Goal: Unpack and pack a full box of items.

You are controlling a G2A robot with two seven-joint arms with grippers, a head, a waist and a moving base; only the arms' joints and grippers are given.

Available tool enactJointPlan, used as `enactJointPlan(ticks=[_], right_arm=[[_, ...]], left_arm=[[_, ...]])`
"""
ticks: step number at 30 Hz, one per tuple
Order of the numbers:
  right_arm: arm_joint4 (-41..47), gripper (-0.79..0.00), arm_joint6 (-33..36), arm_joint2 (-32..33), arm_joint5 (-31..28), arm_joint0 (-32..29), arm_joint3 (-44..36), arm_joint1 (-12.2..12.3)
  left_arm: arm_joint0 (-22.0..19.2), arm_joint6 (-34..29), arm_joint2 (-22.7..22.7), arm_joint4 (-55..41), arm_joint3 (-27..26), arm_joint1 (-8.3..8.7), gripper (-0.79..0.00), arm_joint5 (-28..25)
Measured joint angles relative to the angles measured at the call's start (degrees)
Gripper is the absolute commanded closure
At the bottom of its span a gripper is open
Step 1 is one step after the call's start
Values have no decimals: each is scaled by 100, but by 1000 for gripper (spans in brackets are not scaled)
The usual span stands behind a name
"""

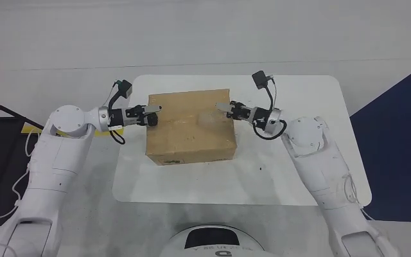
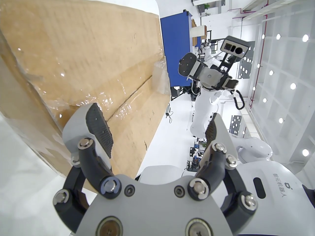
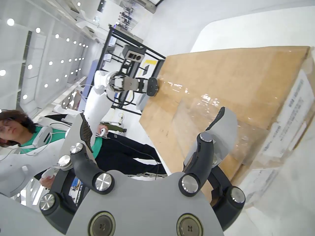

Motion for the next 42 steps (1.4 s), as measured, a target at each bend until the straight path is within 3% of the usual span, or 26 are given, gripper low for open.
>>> enactJointPlan(ticks=[5, 11, 16, 24, 30, 42], right_arm=[[-179, -785, 145, -318, 405, 300, 285, -36], [-97, -785, 135, -477, 434, 473, 469, -65], [-71, -785, 187, -547, 560, 557, 580, -72], [8, -785, 263, -666, 586, 685, 701, -87], [47, -785, 271, -739, 565, 757, 746, -97], [215, -785, 235, -653, 517, 594, 803, -63]], left_arm=[[0, 0, 0, 0, 0, 0, -785, 0], [19, 51, -29, -17, -5, 0, -785, 11], [232, 619, -502, -295, 8, 73, -785, 8], [759, 512, -1156, -415, 200, 234, -785, 105], [773, 643, -811, -90, 300, 194, -785, 375], [106, 1059, -26, 53, 308, -4, -785, 544]])
